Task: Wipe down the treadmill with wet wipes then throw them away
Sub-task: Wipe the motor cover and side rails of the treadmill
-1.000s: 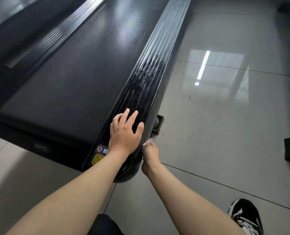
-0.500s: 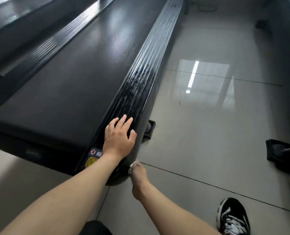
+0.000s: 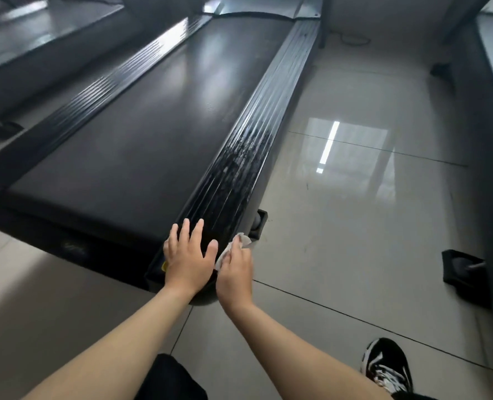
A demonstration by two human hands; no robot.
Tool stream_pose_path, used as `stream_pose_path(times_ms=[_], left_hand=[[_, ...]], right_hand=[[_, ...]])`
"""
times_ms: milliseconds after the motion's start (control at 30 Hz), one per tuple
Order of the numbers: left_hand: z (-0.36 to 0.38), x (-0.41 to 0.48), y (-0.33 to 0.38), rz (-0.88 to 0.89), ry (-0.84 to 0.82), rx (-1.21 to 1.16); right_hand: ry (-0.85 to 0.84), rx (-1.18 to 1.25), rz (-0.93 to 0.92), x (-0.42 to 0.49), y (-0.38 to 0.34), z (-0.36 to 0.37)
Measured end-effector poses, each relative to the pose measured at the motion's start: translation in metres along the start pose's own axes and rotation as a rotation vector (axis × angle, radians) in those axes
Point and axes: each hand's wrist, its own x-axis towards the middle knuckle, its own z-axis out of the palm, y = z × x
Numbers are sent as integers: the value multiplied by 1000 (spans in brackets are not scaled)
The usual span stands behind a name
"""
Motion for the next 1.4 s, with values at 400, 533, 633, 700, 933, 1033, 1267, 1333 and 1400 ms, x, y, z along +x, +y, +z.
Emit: stream_pose_path(times_ms=[400,533,633,700,933,1033,1267,1333,1400], left_hand=[[-14,-8,-30,-65,-10,-217],[-11,-4,-32,-81,48,-273],[-12,-4,-38,-76,121,-279],[-12,-4,-44,-65,169,-284],[-2,-3,-48,-29,220,-245],[-1,-2,-49,-28,216,-254],[-4,1,-49,-71,241,-467],[-6,1,-52,-59,227,-500],[-10,1,-57,-59,199,-507]], right_hand=[[-68,-812,-242,88,-37,-35],[-113,-907,-357,69,-44,-22],[-279,-962,-709,39,-39,-10],[-318,-1010,-804,46,-40,-8],[-213,-948,-422,115,-53,-8],[-298,-915,-475,100,-56,1],[-582,-945,-756,50,-47,14],[-563,-996,-732,58,-52,12],[-488,-992,-613,70,-62,15]])
